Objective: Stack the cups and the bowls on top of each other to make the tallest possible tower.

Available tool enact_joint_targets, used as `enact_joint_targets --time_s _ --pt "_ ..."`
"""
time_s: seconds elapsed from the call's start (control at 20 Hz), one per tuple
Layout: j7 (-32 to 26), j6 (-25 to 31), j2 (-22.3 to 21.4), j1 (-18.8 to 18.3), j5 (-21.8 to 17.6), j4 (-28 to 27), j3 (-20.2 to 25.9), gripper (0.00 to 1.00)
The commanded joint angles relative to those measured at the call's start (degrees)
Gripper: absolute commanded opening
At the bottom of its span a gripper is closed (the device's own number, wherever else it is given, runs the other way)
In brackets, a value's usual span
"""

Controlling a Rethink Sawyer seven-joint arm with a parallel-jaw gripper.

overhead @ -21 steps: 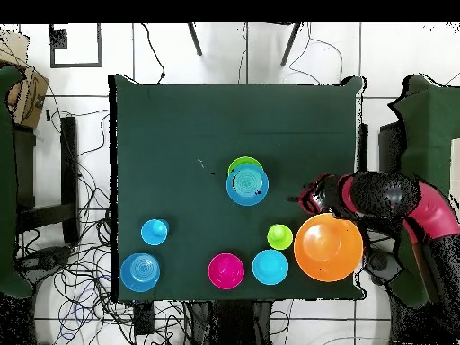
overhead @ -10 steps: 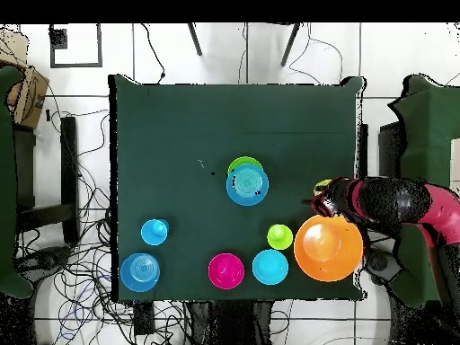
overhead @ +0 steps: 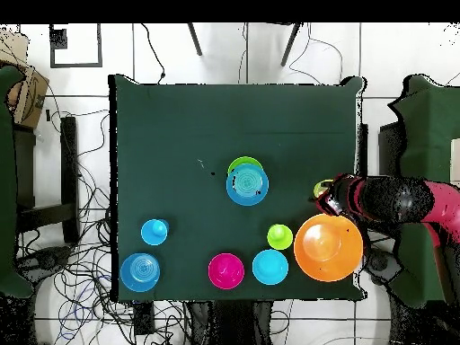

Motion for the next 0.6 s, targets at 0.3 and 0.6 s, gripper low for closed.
enact_joint_targets --time_s 0.3,0.6 --pt "-17.09 -3.23 1.19 2.80 -5.05 2.85 -0.46 1.00" --pt "-23.20 -2.20 4.52 2.52 -6.60 -0.98 -1.31 1.00"
